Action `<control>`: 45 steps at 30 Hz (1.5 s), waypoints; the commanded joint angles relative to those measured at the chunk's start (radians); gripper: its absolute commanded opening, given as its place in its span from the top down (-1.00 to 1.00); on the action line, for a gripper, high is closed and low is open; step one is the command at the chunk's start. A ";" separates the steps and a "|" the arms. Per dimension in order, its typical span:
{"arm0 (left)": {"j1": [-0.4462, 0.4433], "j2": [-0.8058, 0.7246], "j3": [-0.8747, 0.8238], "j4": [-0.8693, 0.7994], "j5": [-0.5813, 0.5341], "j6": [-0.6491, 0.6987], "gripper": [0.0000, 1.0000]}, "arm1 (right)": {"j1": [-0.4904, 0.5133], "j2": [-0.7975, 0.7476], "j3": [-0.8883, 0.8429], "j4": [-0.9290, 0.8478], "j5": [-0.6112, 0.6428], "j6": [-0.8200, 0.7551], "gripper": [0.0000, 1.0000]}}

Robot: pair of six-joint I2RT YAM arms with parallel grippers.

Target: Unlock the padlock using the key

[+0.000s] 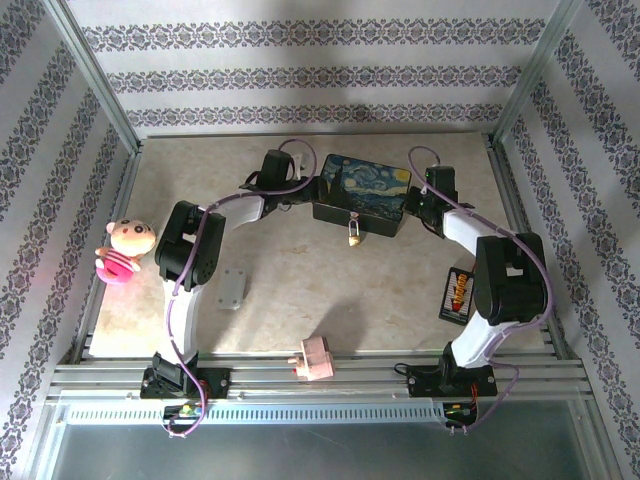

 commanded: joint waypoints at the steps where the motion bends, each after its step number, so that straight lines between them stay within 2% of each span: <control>1: -0.044 -0.043 -0.086 0.081 0.075 -0.068 0.04 | 0.096 0.034 0.029 0.064 -0.133 -0.002 1.00; 13: -0.044 -0.307 -0.402 0.169 -0.105 -0.119 0.02 | 0.245 0.004 -0.016 0.159 -0.167 0.055 1.00; 24: -0.037 -0.488 -0.640 0.210 -0.185 -0.203 -0.02 | 0.401 -0.024 -0.081 0.252 -0.117 0.165 1.00; 27: -0.036 -0.539 -0.678 0.184 -0.195 -0.197 -0.29 | 0.441 -0.050 -0.103 0.254 -0.080 0.182 1.00; 30: -0.030 -0.598 -0.706 0.140 -0.227 -0.184 -0.43 | 0.459 -0.101 -0.147 0.257 -0.023 0.204 1.00; 37: -0.028 -0.758 -0.764 -0.017 -0.345 -0.195 -0.88 | 0.426 -0.209 -0.203 0.167 0.108 0.180 1.00; 41: -0.029 -0.867 -0.824 -0.115 -0.391 -0.221 -0.94 | 0.391 -0.283 -0.231 0.090 0.176 0.148 1.00; 45: -0.039 -0.966 -0.882 -0.185 -0.390 -0.253 -0.92 | 0.393 -0.386 -0.251 0.001 0.221 0.103 1.00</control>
